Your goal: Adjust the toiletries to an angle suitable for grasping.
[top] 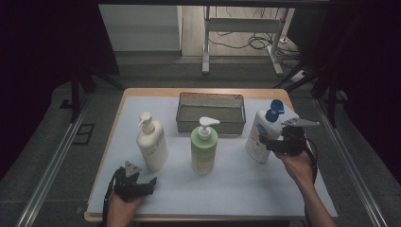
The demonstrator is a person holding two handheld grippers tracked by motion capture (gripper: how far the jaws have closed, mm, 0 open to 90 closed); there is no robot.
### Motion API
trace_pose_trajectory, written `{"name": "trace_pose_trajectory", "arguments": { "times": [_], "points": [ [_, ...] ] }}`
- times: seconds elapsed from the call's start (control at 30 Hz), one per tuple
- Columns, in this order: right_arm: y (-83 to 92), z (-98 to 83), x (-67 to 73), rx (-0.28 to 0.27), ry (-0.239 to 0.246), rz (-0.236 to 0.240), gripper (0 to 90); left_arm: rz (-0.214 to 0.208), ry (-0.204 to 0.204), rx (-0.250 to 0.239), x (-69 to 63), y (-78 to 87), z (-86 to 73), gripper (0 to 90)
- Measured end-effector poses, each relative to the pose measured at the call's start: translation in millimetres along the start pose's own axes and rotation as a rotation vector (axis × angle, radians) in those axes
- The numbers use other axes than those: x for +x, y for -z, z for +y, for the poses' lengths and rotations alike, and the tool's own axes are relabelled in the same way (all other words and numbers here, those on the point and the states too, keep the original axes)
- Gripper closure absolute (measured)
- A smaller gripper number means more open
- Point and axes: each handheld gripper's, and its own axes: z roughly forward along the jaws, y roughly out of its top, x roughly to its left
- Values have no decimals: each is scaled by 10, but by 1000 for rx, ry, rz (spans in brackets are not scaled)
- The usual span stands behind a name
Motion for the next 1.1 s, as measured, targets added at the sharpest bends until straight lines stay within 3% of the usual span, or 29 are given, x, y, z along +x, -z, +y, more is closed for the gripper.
{"name": "trace_pose_trajectory", "arguments": {
  "times": [0.4, 0.57, 1.1],
  "points": [
    [-112, 138, 71, 3, 20, -8, 303, 0, 0, 0, 0, 0, 0, 119],
    [-125, 158, 97, 5, 37, -26, 379, 0, 0, 0, 0, 0, 0, 119],
    [-40, 169, 129, 17, 50, -35, 395, 0, 0, 0, 1, 0, 0, 119]
  ]
}}
